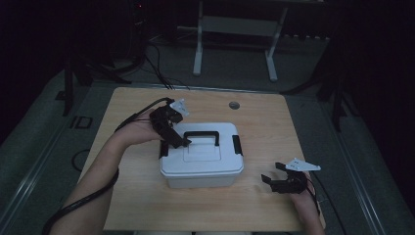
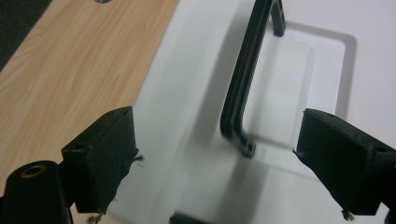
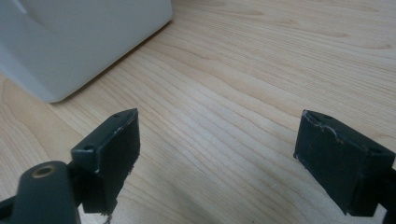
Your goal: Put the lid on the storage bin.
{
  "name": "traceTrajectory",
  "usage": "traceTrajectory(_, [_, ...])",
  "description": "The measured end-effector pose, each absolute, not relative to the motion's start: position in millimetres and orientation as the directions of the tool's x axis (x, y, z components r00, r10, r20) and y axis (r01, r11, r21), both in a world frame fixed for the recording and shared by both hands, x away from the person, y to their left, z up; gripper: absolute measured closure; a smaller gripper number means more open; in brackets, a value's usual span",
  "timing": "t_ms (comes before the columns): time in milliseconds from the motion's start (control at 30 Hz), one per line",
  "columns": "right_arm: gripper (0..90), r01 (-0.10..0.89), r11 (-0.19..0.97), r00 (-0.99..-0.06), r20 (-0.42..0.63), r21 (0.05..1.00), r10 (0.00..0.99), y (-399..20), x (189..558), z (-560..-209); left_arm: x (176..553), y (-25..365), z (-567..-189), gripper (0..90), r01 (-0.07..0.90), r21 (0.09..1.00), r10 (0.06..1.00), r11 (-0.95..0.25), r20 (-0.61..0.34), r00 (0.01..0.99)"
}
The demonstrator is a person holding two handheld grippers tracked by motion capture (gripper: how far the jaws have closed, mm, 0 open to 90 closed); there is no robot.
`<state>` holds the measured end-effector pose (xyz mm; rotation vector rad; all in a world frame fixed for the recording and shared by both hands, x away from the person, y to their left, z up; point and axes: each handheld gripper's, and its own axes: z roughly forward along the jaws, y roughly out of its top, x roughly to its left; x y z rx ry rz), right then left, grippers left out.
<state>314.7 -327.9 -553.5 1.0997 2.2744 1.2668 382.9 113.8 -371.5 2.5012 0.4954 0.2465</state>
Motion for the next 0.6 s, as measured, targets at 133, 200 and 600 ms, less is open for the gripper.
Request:
traceTrajectory(133, [13.9, 0.473, 0.311, -0.654, 0.092, 0.824, 0.751, -328.4, 314.9, -553.6, 378.3, 126.2, -370.5, 11.9, 0.309, 0.592, 0.421, -0.744, 0.057, 0.905])
traceTrajectory(200, [13.9, 0.473, 0.311, -0.654, 0.092, 0.824, 0.751, -328.6, 314.6, -553.5, 376.0, 132.2, -371.0, 11.9, 0.318, 0.595, 0.433, -0.738, 0.055, 0.900])
traceTrajectory(600, [13.9, 0.474, 0.304, -0.650, 0.095, 0.826, 0.754, -329.7, 314.2, -554.0, 362.8, 169.6, -377.1, 11.9, 0.351, 0.591, 0.465, -0.727, 0.047, 0.884])
